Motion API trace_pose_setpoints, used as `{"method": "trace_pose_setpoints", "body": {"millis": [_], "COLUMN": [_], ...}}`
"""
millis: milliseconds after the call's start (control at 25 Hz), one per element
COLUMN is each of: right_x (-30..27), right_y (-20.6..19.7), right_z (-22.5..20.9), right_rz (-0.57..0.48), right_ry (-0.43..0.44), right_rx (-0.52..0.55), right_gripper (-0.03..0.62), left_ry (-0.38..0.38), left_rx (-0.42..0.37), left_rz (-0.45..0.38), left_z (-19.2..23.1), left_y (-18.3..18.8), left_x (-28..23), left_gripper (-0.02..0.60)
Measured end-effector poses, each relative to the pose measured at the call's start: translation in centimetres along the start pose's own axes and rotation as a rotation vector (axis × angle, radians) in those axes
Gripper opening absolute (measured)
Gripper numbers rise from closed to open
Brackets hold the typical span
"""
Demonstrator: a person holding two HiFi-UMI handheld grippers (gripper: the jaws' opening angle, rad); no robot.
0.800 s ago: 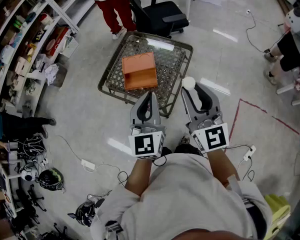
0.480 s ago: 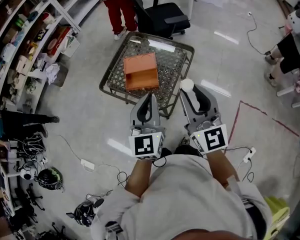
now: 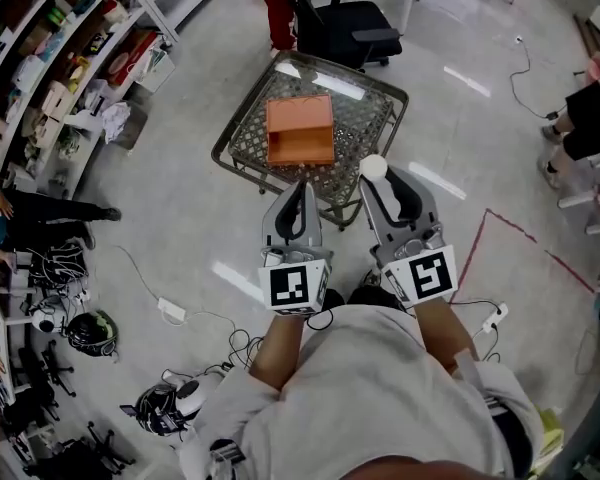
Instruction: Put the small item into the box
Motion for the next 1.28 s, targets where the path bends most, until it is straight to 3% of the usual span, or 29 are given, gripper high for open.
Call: {"method": "trace_pose_setpoints", "body": {"millis": [560,1000,1280], "right_x": [-3.8,-7.4,-8.8], "right_y": [1.0,2.1,1.5], "right_z": [6.0,12.0,12.4], "right_rz": [-0.023,-0.003,0.040], "right_ry": [0.113,0.140,0.127], "right_rx": [0.002,0.023,0.027], "right_gripper": [0.120,0.120,0.120], "left_ry": [0.089,0.094,0.099], "left_rx": [0.006,0.033,0.076], "left_rz": [-0.024,0.010,0.043], "left_z": [5.9,12.8,15.0], "left_y": [0.9,1.6,0.6], "left_x": [3.9,6.8,7.1], "left_gripper": [0.008,0.008,0.007]}}
Point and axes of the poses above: the fingertips, and each gripper's own axes: x backward along the fingers, z to its left, y out of its top, the point moved 9 cm from there along x, backward along the fingers, and after that the axes turned 13 degrees about x, right-handed, at the moved point
